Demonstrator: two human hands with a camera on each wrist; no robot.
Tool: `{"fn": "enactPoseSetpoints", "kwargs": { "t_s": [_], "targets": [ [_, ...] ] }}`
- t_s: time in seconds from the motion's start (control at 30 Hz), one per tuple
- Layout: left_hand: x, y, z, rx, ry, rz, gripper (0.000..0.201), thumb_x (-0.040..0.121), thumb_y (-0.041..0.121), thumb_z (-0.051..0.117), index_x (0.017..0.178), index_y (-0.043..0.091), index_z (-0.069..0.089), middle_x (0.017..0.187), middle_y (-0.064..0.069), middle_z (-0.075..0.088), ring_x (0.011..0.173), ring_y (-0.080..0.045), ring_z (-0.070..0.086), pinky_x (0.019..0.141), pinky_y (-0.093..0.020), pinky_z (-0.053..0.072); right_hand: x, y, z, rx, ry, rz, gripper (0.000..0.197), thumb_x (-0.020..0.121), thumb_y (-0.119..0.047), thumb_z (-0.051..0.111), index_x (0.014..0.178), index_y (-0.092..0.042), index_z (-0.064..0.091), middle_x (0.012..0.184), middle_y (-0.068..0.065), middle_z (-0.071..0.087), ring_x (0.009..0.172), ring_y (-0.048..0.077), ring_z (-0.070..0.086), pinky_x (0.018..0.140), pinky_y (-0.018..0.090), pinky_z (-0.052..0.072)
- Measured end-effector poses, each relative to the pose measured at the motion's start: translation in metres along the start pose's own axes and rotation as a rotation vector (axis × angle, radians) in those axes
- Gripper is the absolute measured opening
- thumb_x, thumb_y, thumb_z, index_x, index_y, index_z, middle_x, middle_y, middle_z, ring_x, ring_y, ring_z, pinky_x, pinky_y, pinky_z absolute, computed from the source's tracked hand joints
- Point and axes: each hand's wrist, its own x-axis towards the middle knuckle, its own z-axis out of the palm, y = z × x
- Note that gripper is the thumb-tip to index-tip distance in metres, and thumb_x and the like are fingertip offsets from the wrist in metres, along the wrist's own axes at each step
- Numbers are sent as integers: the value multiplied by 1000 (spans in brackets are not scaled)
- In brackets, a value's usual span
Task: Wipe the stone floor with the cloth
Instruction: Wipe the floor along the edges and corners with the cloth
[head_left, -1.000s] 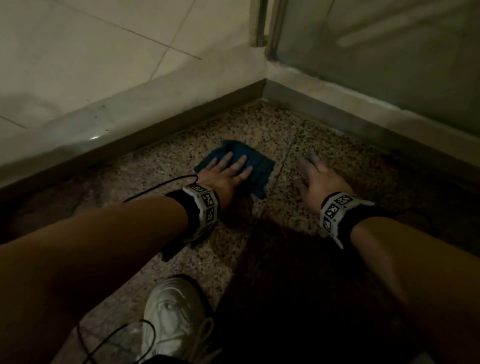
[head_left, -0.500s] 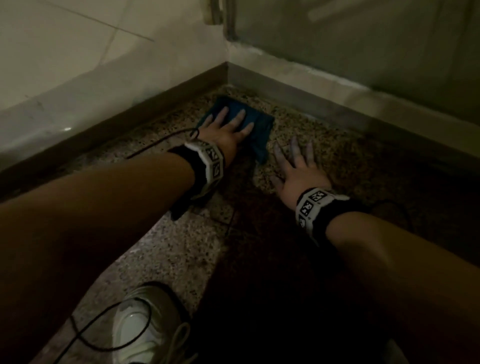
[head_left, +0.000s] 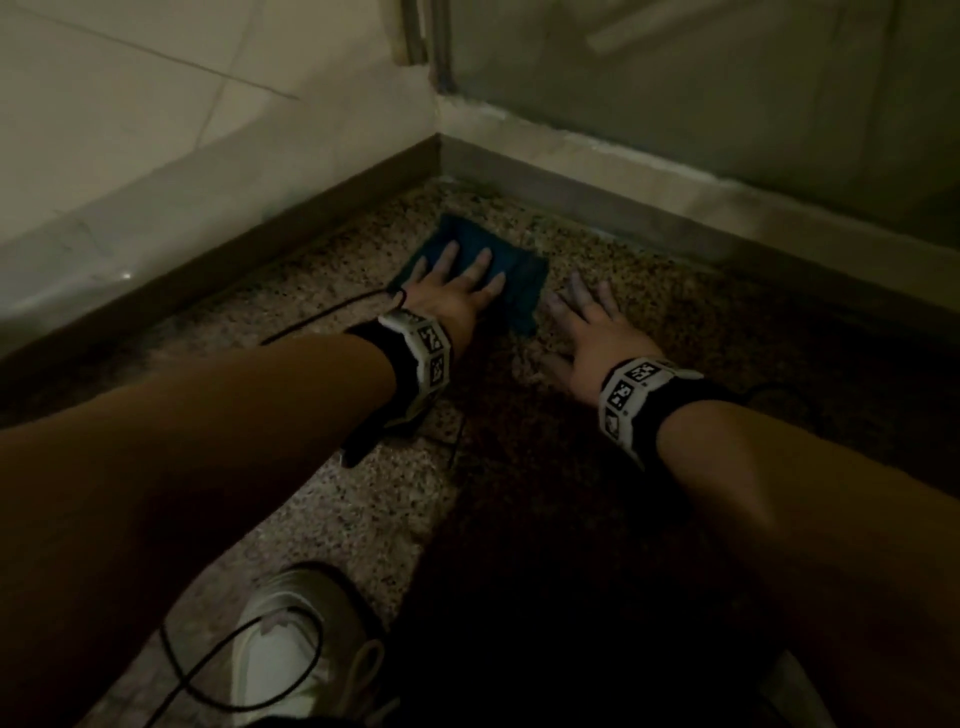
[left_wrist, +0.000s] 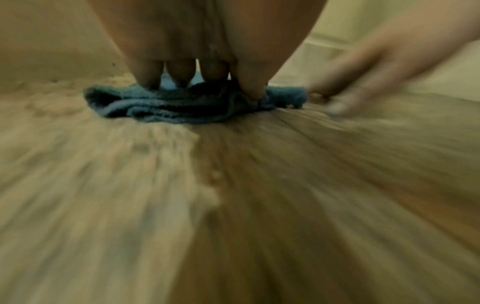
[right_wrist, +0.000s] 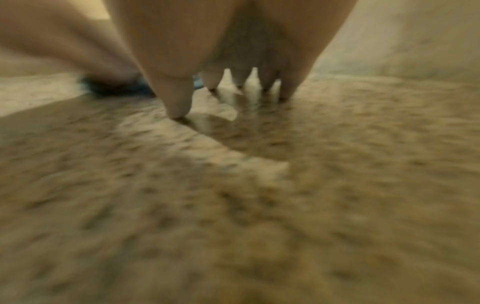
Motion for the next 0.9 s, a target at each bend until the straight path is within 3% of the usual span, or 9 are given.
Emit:
{"fn": "enactPoseSetpoints", "kwargs": {
  "t_s": [0.1, 0.23, 0.5, 0.67, 0.9],
  "targets": [
    [-26, 5, 21, 50, -81, 40, 77, 99, 18, 44, 149, 34, -12, 155, 7, -26, 143, -28, -22, 118, -45, -5, -5, 19, 2, 33, 83, -52, 72, 98, -44, 43, 152, -31, -3, 158, -7, -18, 146, 16, -14, 119, 35, 12],
    [-40, 9, 30, 105, -129, 46, 78, 99, 28, 46, 149, 35, -14, 154, 8, -29, 142, -27, -25, 118, -46, -6, -8, 27, 11, -22, 129, -35, 71, 98, -49, 38, 151, -33, -5, 159, -4, -17, 146, 19, -12, 119, 36, 10],
    [-29, 8, 28, 139, -88, 36, 77, 100, 32, 44, 147, 38, -16, 154, 10, -28, 143, -25, -23, 116, -45, -7, -6, 26, 13, 11, 131, -48, 70, 99, -44, 41, 152, -30, -2, 159, -2, -18, 146, 22, -13, 118, 37, 1],
    [5, 16, -4, 79, -18, 21, 71, 102, 30, 41, 148, 40, -11, 155, 11, -24, 144, -25, -18, 117, -46, -2, -5, 27, 9, 73, 126, -51, 68, 99, -38, 45, 152, -32, 2, 158, -4, -18, 146, 20, -16, 118, 36, 0],
    [42, 43, -36, -4, 54, -35, 65, 103, 24, 37, 150, 36, -6, 157, 9, -20, 144, -29, -16, 116, -52, -1, -3, 26, 13, 150, 152, -30, 53, 101, -26, 40, 151, -27, 22, 159, -2, -16, 146, 25, -14, 118, 37, 5]
  ]
}}
